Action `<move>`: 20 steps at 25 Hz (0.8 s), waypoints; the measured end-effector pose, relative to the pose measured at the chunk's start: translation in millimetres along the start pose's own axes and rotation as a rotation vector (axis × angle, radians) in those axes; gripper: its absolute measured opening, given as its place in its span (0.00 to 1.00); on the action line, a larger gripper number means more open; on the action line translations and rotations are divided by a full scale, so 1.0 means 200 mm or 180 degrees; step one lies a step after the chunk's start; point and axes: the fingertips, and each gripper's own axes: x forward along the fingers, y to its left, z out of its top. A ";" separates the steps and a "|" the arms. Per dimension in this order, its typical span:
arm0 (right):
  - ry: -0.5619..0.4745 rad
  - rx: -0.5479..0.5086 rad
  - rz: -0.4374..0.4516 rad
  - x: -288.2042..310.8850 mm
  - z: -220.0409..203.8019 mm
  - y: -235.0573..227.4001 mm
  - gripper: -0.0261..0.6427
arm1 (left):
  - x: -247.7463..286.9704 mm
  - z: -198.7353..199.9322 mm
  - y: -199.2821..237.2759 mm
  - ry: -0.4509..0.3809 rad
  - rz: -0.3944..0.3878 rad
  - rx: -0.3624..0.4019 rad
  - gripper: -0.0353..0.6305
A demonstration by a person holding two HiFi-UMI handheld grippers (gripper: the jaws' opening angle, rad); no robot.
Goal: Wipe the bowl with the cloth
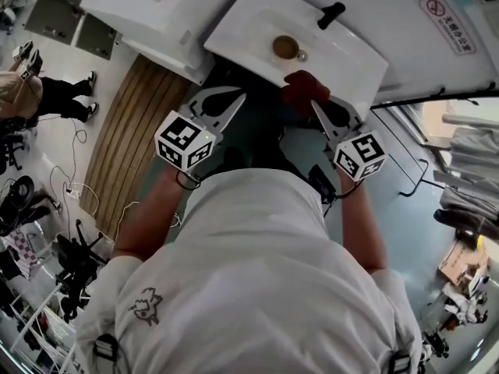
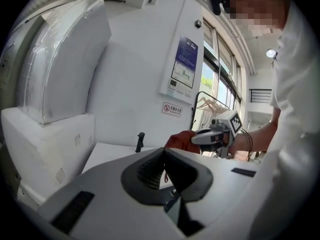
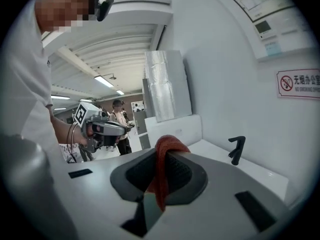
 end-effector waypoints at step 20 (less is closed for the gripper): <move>-0.0221 -0.0262 0.0284 -0.89 -0.26 0.35 0.11 | -0.04 -0.20 -0.98 -0.0061 0.0178 -0.0026 0.07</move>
